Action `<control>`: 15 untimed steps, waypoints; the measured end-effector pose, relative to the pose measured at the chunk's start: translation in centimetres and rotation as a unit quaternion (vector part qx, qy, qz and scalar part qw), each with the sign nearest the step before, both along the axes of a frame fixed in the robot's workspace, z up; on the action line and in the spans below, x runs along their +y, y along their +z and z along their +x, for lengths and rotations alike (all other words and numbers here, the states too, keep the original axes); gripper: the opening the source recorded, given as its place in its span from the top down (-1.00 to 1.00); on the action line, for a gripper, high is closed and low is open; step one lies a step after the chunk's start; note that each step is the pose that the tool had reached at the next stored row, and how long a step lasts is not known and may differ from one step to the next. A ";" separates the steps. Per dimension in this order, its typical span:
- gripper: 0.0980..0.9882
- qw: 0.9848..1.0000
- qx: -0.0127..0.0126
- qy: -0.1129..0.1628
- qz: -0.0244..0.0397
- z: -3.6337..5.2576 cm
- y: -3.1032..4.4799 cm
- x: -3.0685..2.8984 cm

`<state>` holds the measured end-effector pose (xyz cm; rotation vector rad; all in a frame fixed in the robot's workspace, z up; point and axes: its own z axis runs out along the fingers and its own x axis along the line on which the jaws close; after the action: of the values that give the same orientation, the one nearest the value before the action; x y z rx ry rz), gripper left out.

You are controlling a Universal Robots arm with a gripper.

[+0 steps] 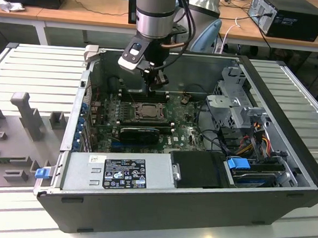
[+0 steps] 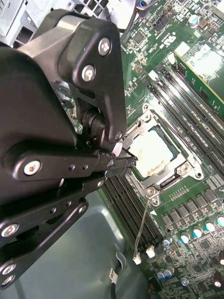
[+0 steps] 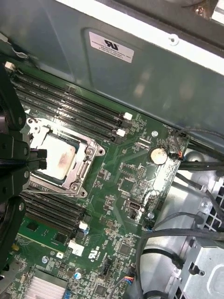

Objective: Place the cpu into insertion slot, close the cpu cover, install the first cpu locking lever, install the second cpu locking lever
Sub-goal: 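Install the first cpu locking lever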

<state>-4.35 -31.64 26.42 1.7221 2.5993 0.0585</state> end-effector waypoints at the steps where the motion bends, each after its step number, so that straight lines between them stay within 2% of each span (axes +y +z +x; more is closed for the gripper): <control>1: 0.98 1.000 0.000 0.002 0.000 0.00 0.00 0.00; 15: 0.98 0.999 0.000 0.037 0.000 0.00 0.00 0.00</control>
<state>-4.35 -31.64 26.42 1.6263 2.6619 0.0598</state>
